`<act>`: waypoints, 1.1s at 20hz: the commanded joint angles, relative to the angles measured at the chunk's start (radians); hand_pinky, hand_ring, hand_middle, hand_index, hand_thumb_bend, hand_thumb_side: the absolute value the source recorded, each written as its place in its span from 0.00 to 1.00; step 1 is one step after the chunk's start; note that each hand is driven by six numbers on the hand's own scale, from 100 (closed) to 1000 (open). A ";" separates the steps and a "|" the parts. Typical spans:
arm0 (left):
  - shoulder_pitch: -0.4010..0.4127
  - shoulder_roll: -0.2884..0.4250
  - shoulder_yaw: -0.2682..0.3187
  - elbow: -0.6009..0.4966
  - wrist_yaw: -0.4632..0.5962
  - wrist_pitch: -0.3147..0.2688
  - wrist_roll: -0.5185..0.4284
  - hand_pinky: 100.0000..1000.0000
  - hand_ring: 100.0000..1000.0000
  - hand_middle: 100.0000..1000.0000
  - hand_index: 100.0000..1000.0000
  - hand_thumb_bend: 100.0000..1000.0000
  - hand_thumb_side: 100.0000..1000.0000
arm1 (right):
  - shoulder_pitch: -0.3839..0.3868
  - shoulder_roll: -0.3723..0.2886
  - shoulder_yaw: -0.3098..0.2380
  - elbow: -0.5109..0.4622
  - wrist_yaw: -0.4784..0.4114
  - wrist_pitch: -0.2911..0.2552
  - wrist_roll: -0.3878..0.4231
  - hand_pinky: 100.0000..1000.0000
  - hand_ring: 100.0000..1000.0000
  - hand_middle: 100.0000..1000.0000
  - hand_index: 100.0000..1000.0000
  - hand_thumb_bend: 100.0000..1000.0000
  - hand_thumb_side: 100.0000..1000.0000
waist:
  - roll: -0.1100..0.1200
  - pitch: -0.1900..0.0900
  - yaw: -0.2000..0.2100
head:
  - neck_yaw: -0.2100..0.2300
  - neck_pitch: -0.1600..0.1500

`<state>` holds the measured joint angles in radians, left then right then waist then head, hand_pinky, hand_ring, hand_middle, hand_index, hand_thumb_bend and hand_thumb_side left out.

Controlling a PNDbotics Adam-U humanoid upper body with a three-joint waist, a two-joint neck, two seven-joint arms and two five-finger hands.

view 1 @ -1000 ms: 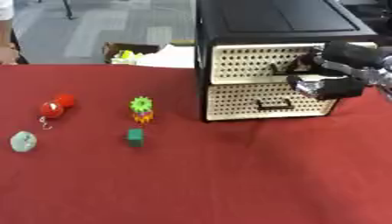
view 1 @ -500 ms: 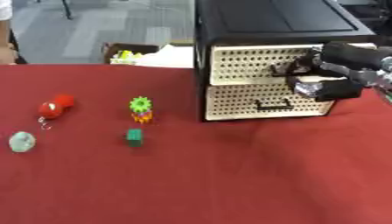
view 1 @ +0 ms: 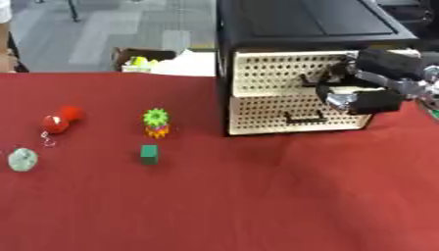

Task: Pick up objects from table and place into drawer.

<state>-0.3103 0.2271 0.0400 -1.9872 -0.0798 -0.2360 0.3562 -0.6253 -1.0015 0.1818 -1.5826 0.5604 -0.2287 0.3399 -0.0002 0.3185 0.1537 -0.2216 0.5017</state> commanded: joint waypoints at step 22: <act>-0.015 0.014 0.002 -0.013 0.006 -0.003 -0.001 0.63 0.72 0.73 0.80 0.00 0.96 | 0.088 -0.084 -0.013 -0.145 0.006 0.044 -0.037 0.00 0.00 0.00 0.68 0.00 1.00 | -0.001 -0.019 -0.010 | 0.004 -0.017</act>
<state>-0.3166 0.2271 0.0400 -1.9872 -0.0767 -0.2361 0.3561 -0.5305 -1.0446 0.1783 -1.7000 0.5703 -0.1870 0.3020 -0.0001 0.3185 0.1440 -0.2212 0.4984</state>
